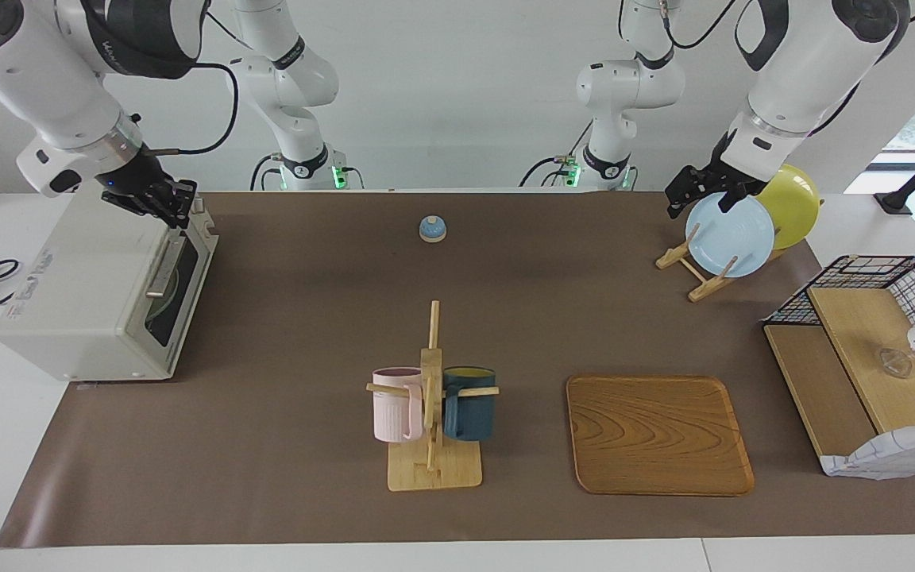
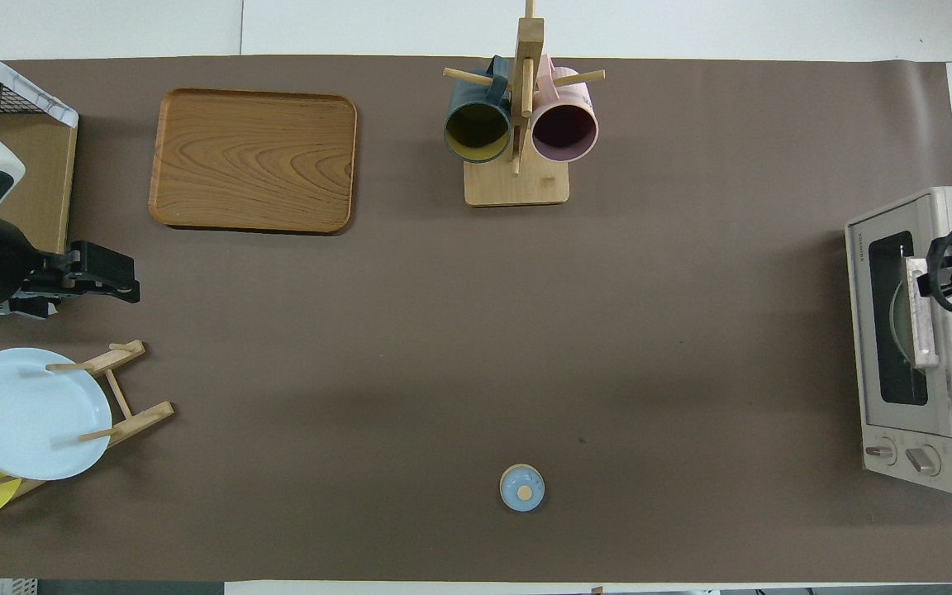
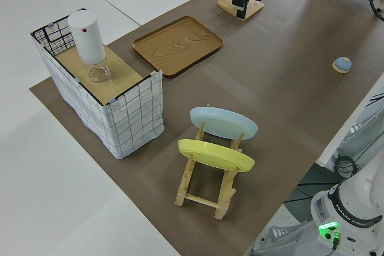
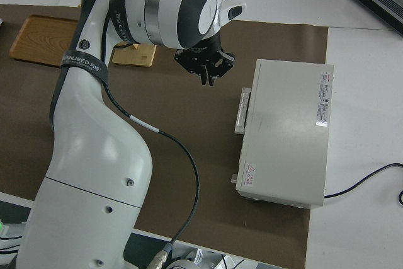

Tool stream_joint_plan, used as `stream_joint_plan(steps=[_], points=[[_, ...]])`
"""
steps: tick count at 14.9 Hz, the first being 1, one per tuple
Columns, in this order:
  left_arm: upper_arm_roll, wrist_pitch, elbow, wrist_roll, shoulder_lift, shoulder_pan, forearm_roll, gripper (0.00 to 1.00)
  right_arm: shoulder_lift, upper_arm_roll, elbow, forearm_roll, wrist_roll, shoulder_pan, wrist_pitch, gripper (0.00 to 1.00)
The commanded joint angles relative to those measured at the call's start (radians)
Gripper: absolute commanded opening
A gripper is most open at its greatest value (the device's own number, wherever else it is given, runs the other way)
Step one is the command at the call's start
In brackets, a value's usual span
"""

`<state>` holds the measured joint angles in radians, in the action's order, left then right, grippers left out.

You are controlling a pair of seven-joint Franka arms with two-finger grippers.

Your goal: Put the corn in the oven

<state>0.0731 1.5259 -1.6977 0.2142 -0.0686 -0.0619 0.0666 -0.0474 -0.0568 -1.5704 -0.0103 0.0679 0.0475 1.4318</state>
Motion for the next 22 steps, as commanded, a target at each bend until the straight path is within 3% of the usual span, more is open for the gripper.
stream_joint_plan(steps=[1, 6, 10, 22], points=[[0.008, 0.017, -0.037, -0.007, -0.031, 0.013, 0.001, 1.0, -0.006, 0.005, 0.021, -0.022, 0.013, 0.005, -0.017, 1.0], [0.008, 0.02, -0.036, -0.006, -0.031, 0.013, 0.002, 1.0, 0.001, 0.009, 0.02, -0.02, -0.011, 0.002, -0.027, 1.0], [0.008, 0.02, -0.036, -0.006, -0.03, 0.013, 0.002, 1.0, 0.104, 0.015, -0.097, -0.005, -0.014, -0.047, -0.014, 1.0], [0.008, 0.028, -0.034, -0.004, -0.03, 0.013, 0.004, 1.0, 0.097, -0.005, -0.068, -0.014, -0.083, -0.069, 0.051, 1.0]])
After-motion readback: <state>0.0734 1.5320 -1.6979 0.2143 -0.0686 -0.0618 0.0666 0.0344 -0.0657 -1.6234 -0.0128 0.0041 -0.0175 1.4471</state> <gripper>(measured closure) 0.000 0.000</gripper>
